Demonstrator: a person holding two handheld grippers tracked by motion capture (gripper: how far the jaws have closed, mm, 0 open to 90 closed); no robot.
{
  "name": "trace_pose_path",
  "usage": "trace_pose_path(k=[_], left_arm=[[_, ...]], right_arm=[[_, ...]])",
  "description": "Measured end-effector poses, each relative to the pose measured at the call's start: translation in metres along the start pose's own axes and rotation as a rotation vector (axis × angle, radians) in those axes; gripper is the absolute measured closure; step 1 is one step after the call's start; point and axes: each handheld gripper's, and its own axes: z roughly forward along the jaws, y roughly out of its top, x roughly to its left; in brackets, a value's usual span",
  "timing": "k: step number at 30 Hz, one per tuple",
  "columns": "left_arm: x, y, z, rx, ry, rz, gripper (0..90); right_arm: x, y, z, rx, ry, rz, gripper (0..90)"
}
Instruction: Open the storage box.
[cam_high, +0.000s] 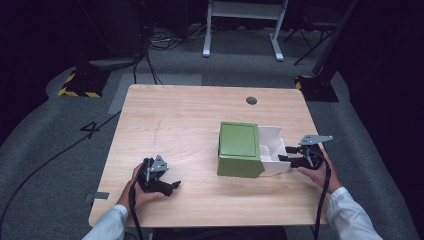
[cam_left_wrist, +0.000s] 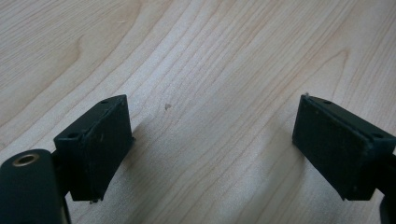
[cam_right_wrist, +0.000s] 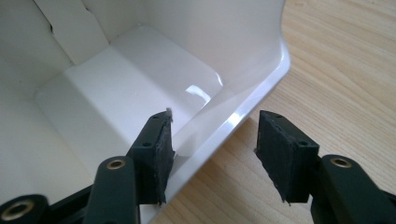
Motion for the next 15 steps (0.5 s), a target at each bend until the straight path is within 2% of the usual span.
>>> trace_pose_path(k=[15], left_arm=[[0.0, 0.0, 0.0, 0.0, 0.0, 0.0, 12.2]], right_arm=[[-0.0031, -0.0043, -0.0023, 0.005, -0.001, 0.003, 46.3]])
